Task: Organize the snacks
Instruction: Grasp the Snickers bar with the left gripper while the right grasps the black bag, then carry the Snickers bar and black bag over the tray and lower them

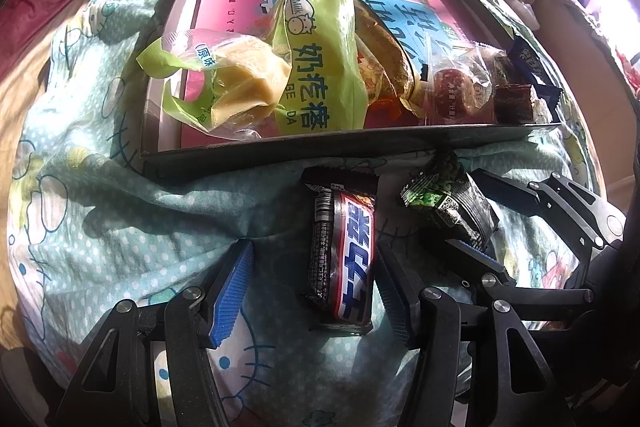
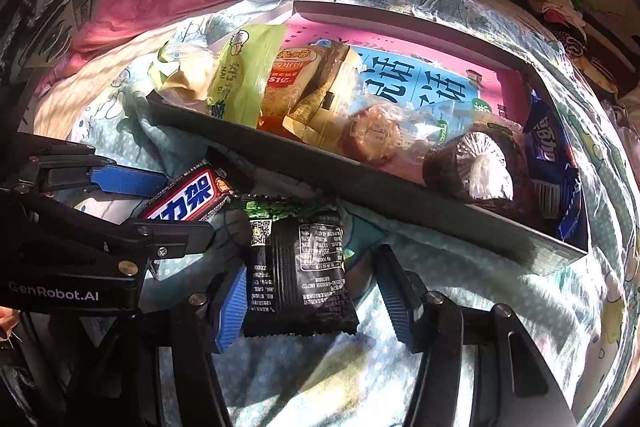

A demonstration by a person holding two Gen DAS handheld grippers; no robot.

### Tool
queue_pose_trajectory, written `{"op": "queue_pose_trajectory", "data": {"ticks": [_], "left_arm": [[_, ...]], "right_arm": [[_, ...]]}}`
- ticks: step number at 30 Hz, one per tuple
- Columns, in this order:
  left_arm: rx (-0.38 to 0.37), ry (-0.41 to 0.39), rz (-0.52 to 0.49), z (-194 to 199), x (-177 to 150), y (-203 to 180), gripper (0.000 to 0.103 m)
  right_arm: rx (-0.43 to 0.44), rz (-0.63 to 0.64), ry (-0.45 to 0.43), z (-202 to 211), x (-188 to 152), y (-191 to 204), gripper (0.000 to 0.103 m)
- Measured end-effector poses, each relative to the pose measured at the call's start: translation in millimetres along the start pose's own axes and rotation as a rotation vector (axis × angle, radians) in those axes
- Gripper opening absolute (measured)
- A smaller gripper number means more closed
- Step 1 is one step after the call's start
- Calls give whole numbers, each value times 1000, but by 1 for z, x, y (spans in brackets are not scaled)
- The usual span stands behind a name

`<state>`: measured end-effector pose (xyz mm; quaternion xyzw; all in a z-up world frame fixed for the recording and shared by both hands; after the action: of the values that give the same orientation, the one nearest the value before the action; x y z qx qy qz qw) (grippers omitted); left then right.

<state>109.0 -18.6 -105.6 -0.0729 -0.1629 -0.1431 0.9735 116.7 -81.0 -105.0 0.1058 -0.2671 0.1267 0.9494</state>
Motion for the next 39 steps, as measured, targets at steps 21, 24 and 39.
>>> {"op": "queue_pose_trajectory", "data": {"ticks": [21,24,39], "left_arm": [[-55,-55,35,27,-7,2,30],[-60,-71,23,35,-6,-3,30],[-71,-160,34,71,4,-3,30]], "right_arm": [[136,-237,-31,41,-4,-29,40],[140,-237,-40,45,-3,-28,40],[117,-285,-114,70,4,-42,40]]}}
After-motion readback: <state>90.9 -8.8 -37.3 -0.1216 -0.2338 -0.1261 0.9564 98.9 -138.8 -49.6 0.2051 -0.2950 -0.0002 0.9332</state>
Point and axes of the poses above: each gripper's, at about its wrist camera, not at the fingertips, and z roughly against the way its jaws point, y to its left, x to its top, the point moved 5 cm from there along -z, roughly the way its jaws point, and after that the axes turned 11 degrees about -z, right-handed, at the moved point
